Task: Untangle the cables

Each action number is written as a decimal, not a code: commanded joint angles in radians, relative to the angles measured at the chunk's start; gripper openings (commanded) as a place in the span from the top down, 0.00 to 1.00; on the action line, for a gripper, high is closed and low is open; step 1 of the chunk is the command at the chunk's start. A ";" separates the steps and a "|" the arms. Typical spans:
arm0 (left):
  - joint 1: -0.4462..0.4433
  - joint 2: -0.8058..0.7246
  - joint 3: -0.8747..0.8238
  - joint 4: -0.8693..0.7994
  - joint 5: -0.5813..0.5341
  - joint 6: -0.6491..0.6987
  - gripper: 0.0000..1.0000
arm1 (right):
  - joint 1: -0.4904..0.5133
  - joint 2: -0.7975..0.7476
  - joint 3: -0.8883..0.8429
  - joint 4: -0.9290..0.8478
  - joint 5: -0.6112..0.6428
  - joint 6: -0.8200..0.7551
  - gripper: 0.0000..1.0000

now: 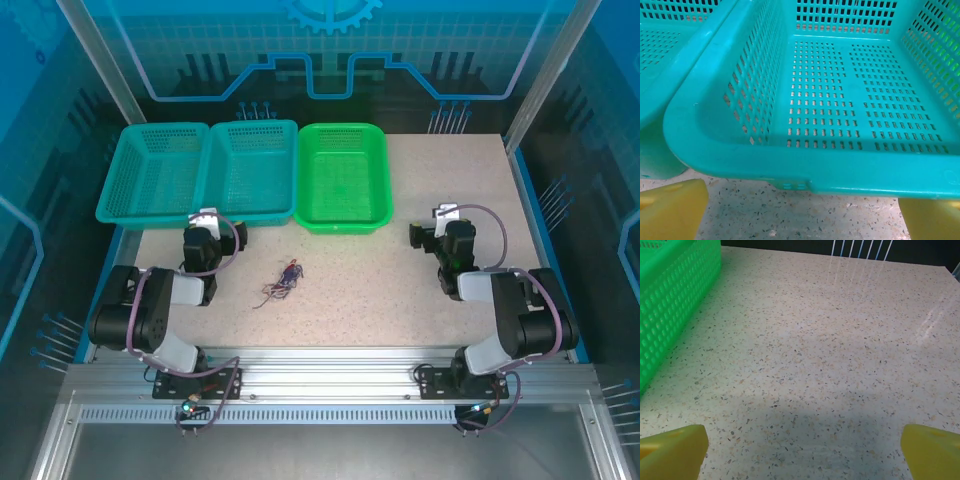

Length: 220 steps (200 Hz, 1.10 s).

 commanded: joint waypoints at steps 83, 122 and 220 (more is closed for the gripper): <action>-0.002 0.007 0.022 0.012 0.024 0.007 0.01 | 0.010 -0.002 0.002 0.027 0.013 0.005 0.00; -0.002 0.007 0.023 0.012 0.024 0.007 0.01 | 0.003 -0.036 0.010 -0.015 0.020 0.019 0.00; -0.112 -0.678 0.108 -0.739 -0.084 -0.293 0.01 | 0.091 -0.590 0.329 -1.133 -0.230 0.465 0.00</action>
